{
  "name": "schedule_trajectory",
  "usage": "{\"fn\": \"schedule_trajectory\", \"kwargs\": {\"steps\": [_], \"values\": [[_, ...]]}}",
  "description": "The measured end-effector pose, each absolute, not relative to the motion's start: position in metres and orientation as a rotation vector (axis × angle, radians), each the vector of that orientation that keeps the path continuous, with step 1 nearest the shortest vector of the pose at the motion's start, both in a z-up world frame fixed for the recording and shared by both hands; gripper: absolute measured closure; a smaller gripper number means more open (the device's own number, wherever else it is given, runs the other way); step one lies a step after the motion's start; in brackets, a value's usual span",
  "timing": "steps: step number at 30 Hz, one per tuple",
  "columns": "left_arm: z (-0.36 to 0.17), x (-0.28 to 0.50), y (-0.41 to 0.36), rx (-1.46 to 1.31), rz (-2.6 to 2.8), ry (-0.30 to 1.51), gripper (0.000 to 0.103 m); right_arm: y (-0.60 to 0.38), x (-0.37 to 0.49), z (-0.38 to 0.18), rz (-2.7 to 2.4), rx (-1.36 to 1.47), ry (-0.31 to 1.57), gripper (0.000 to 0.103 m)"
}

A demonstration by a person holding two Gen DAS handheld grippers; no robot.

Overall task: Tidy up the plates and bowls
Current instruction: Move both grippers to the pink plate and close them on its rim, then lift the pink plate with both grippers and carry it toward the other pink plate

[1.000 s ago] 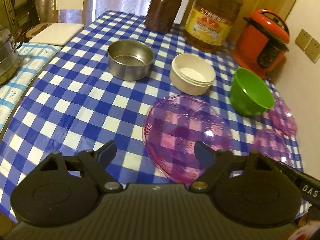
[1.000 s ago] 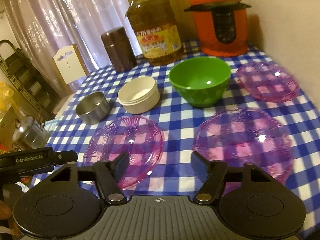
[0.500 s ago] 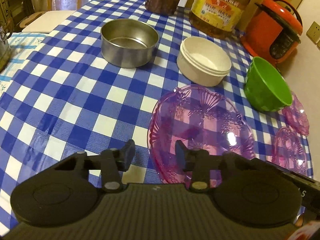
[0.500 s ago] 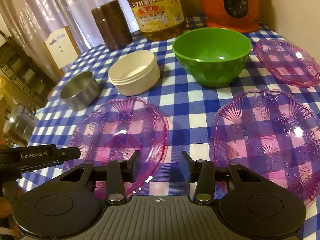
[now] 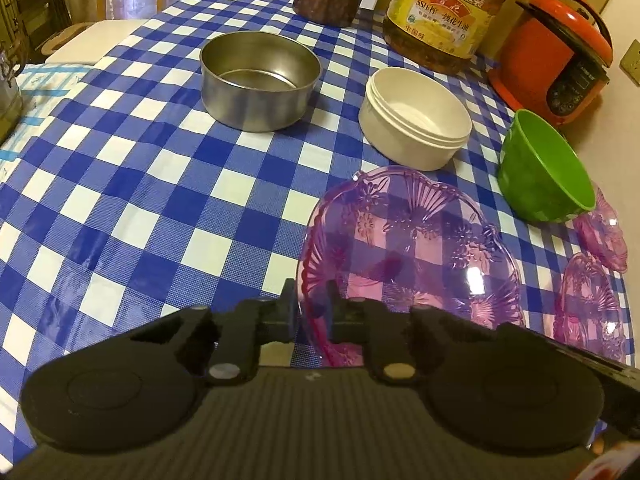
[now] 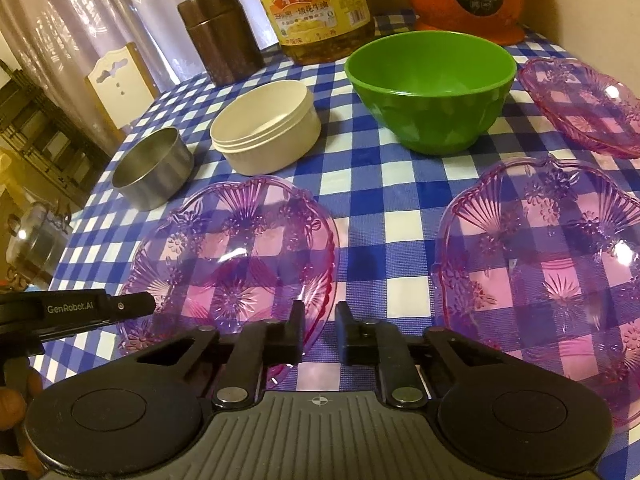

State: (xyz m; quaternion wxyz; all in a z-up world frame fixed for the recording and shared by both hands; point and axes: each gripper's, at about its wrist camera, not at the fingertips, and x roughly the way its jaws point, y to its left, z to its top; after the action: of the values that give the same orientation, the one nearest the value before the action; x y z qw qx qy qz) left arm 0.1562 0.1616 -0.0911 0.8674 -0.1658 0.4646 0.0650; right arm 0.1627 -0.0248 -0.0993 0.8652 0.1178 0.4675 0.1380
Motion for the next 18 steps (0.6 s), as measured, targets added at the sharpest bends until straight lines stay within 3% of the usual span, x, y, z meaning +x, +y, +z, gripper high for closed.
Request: {"fn": "schedule_trajectory", "kwargs": {"steps": [18], "values": [[-0.051,0.134,0.135,-0.313,0.097,0.923,0.092,-0.044,0.141,-0.064,0.268,0.262,0.933,0.091]]}}
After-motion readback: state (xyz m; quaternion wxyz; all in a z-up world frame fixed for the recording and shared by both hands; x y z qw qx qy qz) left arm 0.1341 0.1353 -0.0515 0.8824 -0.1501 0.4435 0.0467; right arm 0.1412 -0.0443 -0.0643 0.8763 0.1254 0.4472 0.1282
